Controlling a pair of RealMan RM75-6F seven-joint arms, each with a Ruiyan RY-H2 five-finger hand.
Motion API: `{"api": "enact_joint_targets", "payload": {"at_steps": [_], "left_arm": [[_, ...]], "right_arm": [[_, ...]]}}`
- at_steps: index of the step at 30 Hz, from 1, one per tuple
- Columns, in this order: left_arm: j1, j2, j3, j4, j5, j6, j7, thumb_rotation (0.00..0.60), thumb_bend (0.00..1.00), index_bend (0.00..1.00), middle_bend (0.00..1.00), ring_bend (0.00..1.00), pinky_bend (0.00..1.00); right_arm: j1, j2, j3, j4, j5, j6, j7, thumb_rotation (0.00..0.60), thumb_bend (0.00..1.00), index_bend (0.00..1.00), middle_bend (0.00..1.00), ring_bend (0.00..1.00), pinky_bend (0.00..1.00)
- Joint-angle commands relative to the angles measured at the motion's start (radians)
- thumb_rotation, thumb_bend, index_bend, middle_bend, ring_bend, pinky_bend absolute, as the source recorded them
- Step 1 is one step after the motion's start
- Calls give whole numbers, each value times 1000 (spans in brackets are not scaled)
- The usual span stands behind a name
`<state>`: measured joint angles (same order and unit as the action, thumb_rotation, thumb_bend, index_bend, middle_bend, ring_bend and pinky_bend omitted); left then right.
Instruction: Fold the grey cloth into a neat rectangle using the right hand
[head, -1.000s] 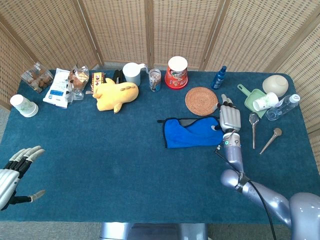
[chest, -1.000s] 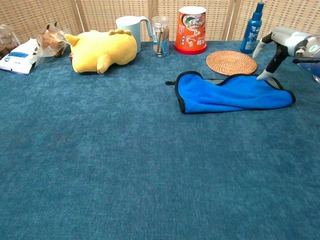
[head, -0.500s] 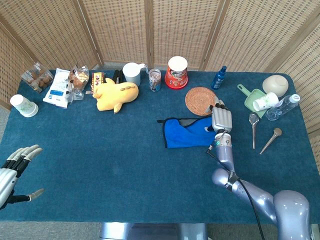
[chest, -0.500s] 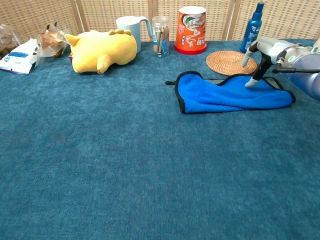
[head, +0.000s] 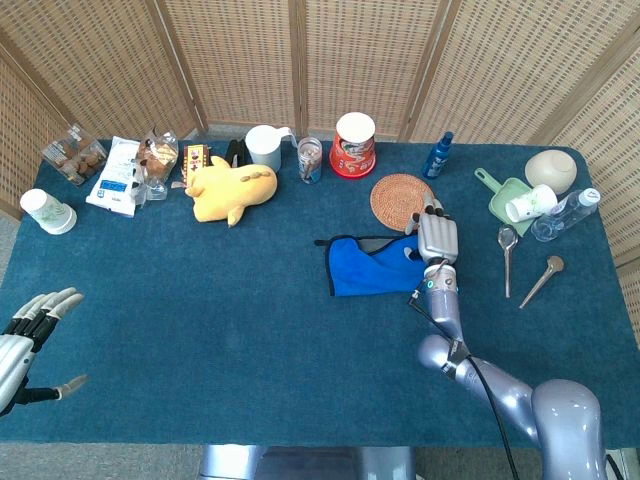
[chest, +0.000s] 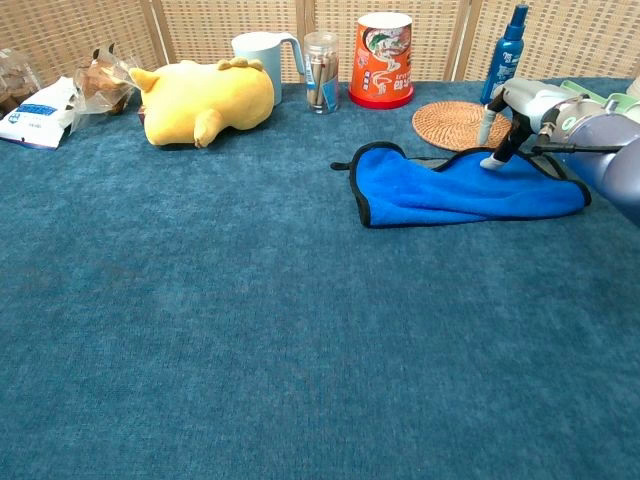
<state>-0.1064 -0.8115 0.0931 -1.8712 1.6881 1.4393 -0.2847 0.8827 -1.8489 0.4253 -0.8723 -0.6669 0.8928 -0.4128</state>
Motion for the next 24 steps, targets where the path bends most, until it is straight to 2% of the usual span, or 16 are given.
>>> {"api": "enact_joint_targets", "payload": {"at_steps": [1,6,8,11,17,24], "left_arm": [[0,0,0,-1,0,-1,0,600,238,67,0,0,62],[1,1,0,0,-2,1,-1,600,236,67,0,0,62],[2,2,-1,0,0,3,-3,600,237,67,0,0,62],[2,3,-1,1,0,4,-5,600,236,67,0,0,62],[3,5,-1,1,2,7,-7,600,236,67,0,0,62],[5,6,-2,2,3,11,-11,600,237,67,0,0,62]], "right_arm": [[1,-4,-2,10,-8,-3,1,600,303,503,0,0,273],[5,-13,-11,30,-38,-5,8,600,438,481,0,0,272],[5,-15,-13,28,-43,-12,9,600,517,437,0,0,272],[3,-11,-19,24,-46,-23,-1,600,570,388,0,0,272],[2,19,-26,-13,-28,-63,-37,600,614,291,0,0,251],[6,42,-32,-43,-2,-82,-72,600,593,273,0,0,240]]}}
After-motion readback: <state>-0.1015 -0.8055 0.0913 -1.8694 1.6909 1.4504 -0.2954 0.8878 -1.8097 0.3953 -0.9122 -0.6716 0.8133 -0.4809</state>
